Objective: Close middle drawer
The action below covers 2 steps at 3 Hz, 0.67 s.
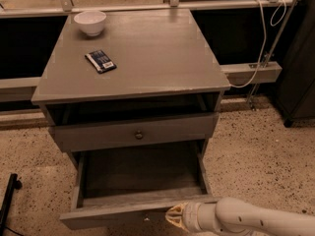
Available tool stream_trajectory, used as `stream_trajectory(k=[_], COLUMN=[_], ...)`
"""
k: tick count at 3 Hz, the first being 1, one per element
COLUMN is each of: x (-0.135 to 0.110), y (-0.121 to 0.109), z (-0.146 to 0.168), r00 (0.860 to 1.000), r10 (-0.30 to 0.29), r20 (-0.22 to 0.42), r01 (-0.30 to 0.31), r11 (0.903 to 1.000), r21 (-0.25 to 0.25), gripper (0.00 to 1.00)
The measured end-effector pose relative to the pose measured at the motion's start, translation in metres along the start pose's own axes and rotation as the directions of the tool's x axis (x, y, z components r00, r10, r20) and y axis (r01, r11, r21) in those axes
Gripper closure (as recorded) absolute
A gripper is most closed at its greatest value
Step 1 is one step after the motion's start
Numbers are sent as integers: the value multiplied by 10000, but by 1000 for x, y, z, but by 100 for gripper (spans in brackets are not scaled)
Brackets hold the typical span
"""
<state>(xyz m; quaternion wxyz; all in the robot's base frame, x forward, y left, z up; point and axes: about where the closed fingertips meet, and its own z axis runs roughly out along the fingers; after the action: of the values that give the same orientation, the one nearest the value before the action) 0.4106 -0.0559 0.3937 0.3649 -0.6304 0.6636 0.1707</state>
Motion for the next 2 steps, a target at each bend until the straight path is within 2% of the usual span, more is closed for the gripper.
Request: stream_trajectory(k=[1, 2], x=[2, 2], y=[-12, -20], z=[15, 19], r00=[9977, 9955], r10=[667, 925], r20=[86, 188], r01=[-671, -941], r11=[9948, 9882], r21=[766, 1209], gripper=[100, 100])
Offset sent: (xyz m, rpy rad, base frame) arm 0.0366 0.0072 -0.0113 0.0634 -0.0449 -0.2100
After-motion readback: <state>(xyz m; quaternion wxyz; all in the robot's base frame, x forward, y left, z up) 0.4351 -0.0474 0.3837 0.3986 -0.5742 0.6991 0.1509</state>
